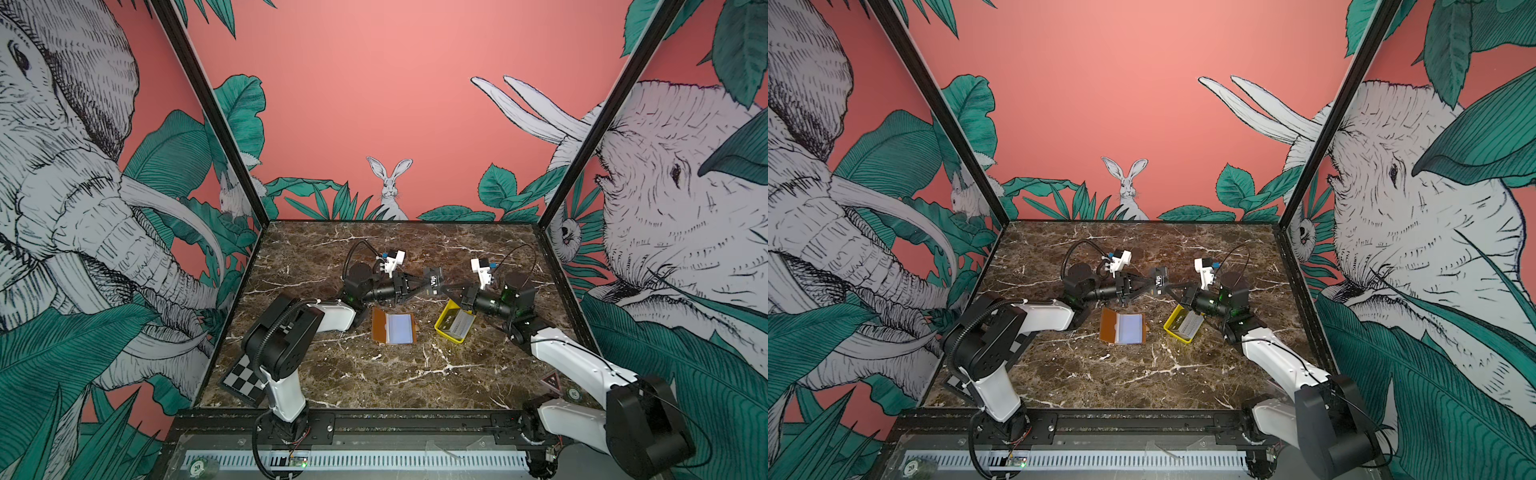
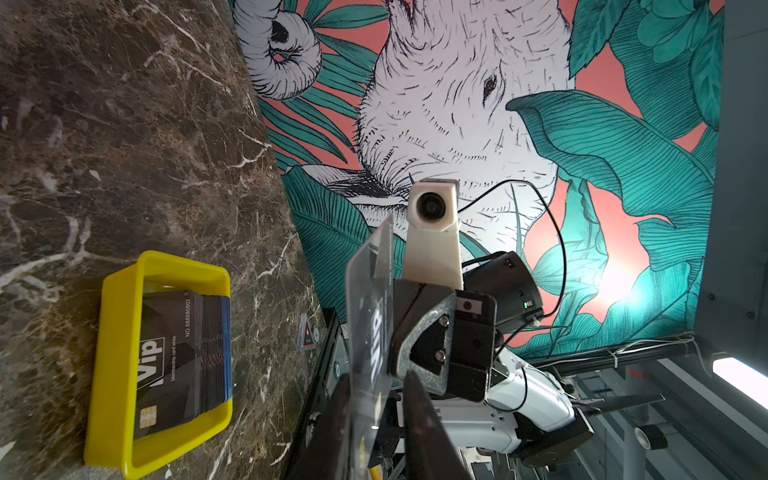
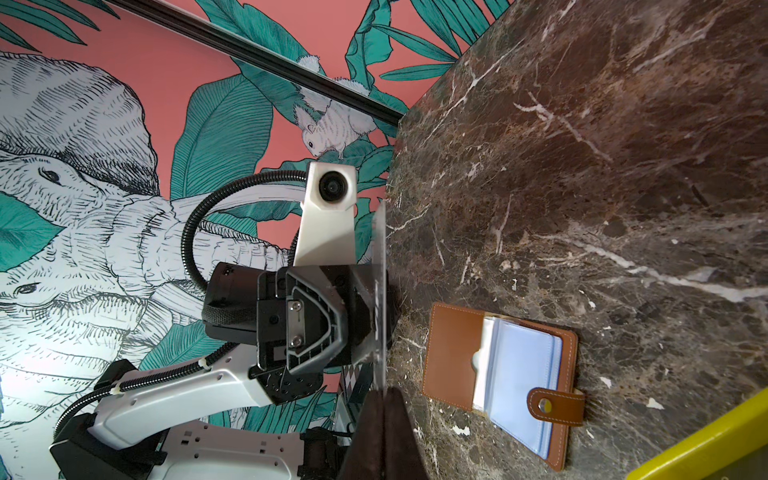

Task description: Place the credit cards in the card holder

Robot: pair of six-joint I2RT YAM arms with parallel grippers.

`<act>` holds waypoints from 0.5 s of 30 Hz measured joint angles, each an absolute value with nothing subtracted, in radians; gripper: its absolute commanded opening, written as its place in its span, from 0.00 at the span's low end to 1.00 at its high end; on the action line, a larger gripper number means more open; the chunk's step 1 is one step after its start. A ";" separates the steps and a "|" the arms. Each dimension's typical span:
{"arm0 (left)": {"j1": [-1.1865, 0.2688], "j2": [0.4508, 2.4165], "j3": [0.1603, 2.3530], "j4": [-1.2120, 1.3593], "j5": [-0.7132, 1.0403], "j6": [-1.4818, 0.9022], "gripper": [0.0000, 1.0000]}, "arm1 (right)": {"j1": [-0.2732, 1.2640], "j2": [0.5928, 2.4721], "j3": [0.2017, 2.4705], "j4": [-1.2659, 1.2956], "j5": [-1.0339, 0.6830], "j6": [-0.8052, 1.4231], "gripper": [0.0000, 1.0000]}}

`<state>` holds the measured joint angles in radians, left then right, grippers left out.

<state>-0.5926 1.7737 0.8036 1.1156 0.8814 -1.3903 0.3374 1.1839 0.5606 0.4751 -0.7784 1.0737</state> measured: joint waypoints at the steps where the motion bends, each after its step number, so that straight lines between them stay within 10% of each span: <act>1: -0.593 1.774 0.804 1.119 0.881 -1.393 0.15 | 0.337 1.184 0.560 0.479 -0.779 1.074 0.00; 15: -0.592 1.765 0.804 1.061 0.879 -1.337 0.00 | 0.338 1.184 0.560 0.431 -0.766 1.055 0.12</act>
